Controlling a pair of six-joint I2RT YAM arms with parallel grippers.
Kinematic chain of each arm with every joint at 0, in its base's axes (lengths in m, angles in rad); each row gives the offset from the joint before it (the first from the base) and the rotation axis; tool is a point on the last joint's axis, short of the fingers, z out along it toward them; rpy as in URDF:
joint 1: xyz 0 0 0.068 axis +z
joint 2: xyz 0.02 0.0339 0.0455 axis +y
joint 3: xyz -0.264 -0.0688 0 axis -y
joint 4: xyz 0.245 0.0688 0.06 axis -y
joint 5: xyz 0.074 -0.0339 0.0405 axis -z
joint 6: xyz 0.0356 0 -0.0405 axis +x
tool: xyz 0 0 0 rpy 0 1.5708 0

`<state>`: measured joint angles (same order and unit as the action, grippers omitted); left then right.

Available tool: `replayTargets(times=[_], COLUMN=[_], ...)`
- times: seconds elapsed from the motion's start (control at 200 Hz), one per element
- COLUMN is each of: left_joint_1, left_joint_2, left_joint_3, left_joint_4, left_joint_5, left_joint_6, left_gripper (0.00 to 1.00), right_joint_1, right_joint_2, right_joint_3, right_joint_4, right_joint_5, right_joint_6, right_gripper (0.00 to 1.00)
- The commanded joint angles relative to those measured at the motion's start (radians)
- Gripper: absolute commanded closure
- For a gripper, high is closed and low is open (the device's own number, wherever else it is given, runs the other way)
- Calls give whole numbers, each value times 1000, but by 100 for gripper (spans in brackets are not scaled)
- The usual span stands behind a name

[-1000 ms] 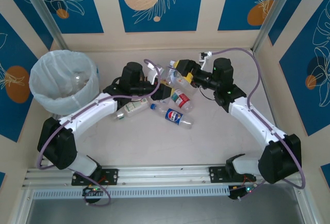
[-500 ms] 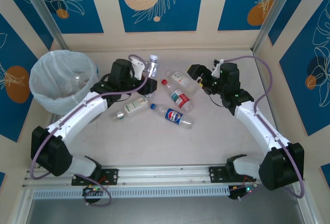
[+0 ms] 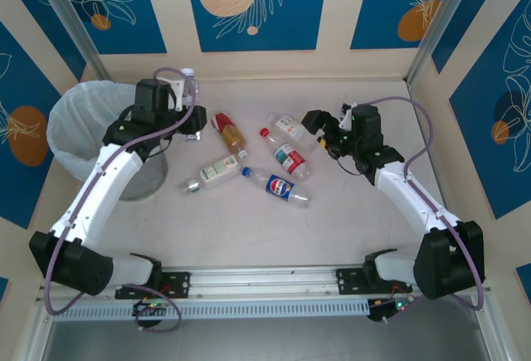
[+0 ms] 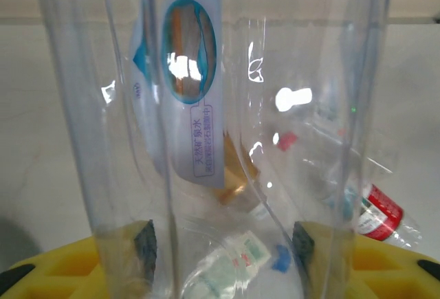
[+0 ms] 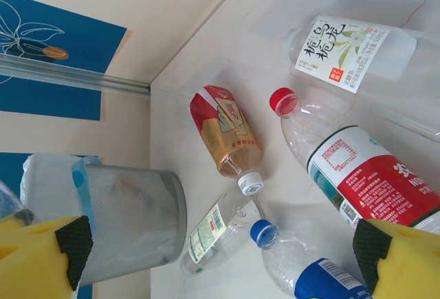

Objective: Put the plastic bottles in the bin

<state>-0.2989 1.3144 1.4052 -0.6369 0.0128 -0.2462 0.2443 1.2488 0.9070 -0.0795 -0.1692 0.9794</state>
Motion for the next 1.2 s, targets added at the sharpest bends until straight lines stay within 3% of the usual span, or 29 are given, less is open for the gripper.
replayTargets(times=[0.0,0.195,0.46,0.865,1.015,1.195], left_joint_1=[22,56,159,349,386,407], left_joint_2=[-15,19,85,105,107,111], left_joint_3=[124,218,249,119,75,42], left_joint_4=[-102,-105,-129,-103,-82,-81], left_joint_5=[-198,-487,-628,-377,-264,-230], left_joint_6=[42,109,127,30,1,-23], left_gripper=[46,46,46,43,42,41], right_joint_1=[5,9,10,13,15,17], right_joint_2=[5,11,2,7,10,13], right_joint_3=[3,6,18,27,31,38], right_joint_4=[2,5,-26,-38,-37,-47], right_joint_5=[-16,-17,3,13,14,13], right_joint_6=[2,3,-18,-34,-33,-39], right_gripper=[0,0,0,1,0,0])
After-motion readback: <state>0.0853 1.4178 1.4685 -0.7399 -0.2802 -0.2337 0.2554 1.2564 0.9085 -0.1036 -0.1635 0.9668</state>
